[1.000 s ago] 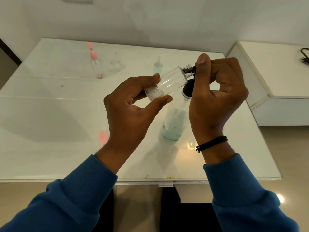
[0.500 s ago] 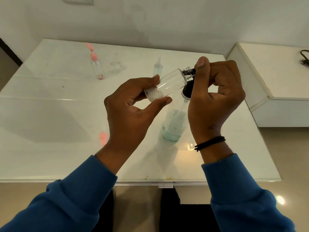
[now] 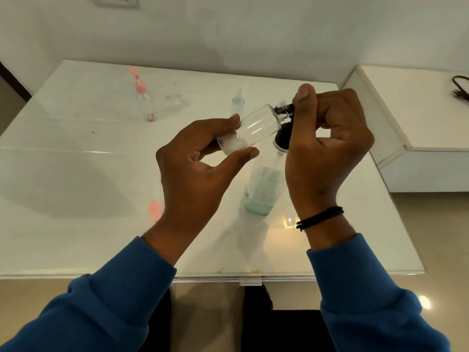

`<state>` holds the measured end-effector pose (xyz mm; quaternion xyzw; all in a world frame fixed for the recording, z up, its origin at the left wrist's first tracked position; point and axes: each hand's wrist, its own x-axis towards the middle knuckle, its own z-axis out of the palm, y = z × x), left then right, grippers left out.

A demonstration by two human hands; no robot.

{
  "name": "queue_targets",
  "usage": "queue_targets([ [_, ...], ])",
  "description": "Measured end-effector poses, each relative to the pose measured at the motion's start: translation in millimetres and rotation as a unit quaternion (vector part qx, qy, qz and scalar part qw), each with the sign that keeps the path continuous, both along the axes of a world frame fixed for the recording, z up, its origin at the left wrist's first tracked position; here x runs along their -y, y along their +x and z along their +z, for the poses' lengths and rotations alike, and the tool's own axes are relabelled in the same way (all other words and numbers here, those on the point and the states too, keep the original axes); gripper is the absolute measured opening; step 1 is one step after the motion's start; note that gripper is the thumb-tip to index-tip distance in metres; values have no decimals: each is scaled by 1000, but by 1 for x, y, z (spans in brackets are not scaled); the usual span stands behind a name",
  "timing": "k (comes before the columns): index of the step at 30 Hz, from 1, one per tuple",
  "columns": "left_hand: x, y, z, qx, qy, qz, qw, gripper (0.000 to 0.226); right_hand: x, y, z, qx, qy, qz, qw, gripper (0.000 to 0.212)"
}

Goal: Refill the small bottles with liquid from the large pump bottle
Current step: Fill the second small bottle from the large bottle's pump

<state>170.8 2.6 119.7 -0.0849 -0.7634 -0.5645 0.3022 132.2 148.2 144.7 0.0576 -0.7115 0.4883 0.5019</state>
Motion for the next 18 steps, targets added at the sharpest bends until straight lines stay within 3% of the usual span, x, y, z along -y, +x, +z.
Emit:
queue_targets([
  [18, -1, 1, 2, -7, -18, 5, 1000, 42, 1, 1, -2, -11, -6, 4, 1000, 29],
])
